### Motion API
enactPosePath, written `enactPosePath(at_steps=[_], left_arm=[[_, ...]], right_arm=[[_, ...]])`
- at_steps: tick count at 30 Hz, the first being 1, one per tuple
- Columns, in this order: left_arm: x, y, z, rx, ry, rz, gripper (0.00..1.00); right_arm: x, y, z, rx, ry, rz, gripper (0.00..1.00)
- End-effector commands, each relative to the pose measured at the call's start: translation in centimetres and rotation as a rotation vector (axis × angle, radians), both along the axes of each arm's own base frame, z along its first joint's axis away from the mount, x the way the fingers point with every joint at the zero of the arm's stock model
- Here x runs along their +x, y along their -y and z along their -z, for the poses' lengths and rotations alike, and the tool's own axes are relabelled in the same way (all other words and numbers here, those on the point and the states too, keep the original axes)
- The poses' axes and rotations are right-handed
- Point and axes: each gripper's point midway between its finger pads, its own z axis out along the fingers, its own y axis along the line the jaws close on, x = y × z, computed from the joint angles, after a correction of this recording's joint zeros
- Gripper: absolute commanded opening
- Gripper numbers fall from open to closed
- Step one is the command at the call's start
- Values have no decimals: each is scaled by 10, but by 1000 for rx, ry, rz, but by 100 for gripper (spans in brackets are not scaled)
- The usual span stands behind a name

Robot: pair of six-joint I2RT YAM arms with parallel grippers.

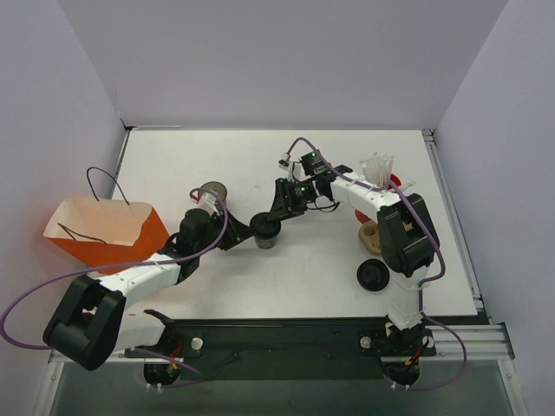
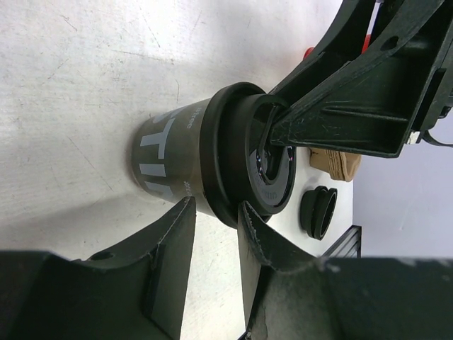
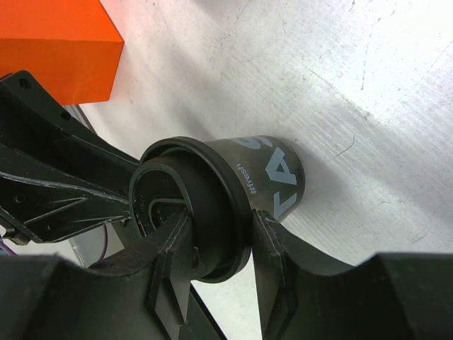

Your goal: Pack the takeout coffee

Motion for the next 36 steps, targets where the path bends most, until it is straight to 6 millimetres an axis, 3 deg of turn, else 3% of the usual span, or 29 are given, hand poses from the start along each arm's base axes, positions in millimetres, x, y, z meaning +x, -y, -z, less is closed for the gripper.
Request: enactPosePath(at_steps=[1,7,19,26,32,36], left_arm=[[12,1,-8,-21,40,-20,40],[9,1,5,-23,0,-26,39],[7,-5,26,-24,-45,-77,24],[-6,-20,67,61,-123,-114,17],[-22,-34,96,157,-192,-147,16],[-19,-31,86,149,-189,-130,23]], right_arm=[[-11,14,31,-117,-21,13,28],[-16,15,36,-116,-39,18,28],[-28,20,50,-104,-61,58,28],[-29,24,57,-124,-62,66,27],[-29,27,64,-142,-69,77,27],[-28,29,64,-161,-65,74,27]])
